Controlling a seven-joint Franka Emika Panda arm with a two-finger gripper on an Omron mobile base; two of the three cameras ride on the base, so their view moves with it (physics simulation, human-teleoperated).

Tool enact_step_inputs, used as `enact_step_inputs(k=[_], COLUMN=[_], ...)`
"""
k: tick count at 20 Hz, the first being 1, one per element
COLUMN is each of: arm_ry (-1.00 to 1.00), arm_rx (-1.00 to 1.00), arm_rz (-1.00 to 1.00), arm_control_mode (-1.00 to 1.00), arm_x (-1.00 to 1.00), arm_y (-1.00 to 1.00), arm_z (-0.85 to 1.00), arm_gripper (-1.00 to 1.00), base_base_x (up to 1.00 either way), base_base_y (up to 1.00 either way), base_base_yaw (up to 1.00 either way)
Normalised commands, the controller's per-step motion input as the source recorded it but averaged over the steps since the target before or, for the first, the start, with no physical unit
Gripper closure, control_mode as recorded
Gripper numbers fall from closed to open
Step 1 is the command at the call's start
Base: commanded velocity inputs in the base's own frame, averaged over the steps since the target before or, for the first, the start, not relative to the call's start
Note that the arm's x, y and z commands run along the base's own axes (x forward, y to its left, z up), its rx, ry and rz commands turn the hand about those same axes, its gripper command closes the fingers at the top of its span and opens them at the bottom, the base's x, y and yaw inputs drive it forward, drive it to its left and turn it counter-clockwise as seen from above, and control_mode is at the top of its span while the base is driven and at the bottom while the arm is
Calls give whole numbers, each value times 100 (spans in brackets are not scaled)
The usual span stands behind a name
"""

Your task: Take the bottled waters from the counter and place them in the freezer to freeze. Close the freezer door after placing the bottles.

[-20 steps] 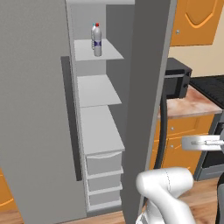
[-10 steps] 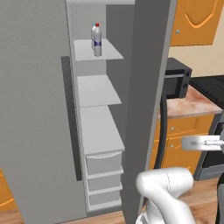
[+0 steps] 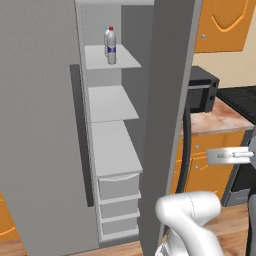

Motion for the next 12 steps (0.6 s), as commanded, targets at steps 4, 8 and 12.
enact_step_inputs(k=[4,8,12], arm_ry=[0,0,0], arm_rx=[3,10,8], arm_rz=[13,17,16], arm_control_mode=[-100,-100,-100], arm_x=[48,63,55], arm_y=[-40,-65,-58], arm_z=[0,0,0], arm_gripper=[-100,-100,-100], base_base_x=[0,0,0], base_base_y=[0,0,0], base_base_yaw=[0,0,0])
